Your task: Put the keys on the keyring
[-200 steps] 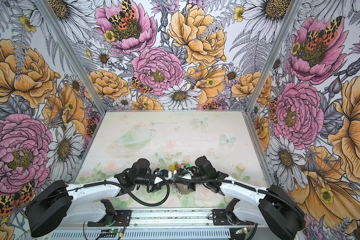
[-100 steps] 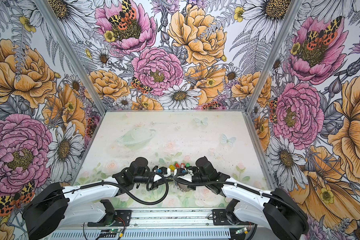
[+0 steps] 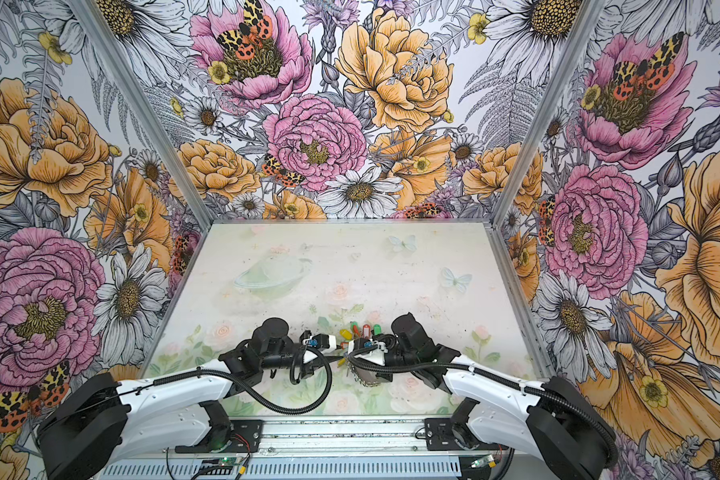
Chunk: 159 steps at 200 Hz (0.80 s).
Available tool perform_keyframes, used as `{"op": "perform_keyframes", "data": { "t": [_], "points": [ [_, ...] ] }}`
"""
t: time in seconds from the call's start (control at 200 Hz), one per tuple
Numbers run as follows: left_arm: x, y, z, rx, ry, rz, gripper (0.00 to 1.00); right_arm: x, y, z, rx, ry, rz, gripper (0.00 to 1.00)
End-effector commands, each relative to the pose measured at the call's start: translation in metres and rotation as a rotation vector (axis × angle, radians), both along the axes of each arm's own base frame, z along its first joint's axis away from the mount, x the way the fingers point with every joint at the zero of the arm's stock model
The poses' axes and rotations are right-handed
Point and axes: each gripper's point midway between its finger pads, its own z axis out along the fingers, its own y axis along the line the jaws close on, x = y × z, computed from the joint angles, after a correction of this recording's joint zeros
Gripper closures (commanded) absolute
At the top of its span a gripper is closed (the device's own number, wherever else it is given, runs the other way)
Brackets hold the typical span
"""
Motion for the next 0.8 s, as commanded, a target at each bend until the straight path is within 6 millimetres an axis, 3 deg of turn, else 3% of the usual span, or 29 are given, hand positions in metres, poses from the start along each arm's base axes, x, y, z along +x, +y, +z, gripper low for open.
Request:
{"op": "perform_keyframes", "data": {
  "t": [0.0,0.676,0.791],
  "points": [
    [-0.004,-0.005,0.007,-0.022,-0.026,-0.034,0.72,-0.009,0.011,0.017,0.055,-0.005,0.083,1.0],
    [-0.024,-0.016,0.0,-0.005,0.044,-0.151,0.7,-0.007,0.015,0.017,0.066,0.005,0.092,1.0],
    [-0.025,-0.018,-0.003,0.005,0.057,-0.159,0.74,-0.007,0.015,0.016,0.065,0.008,0.089,1.0]
  ]
}}
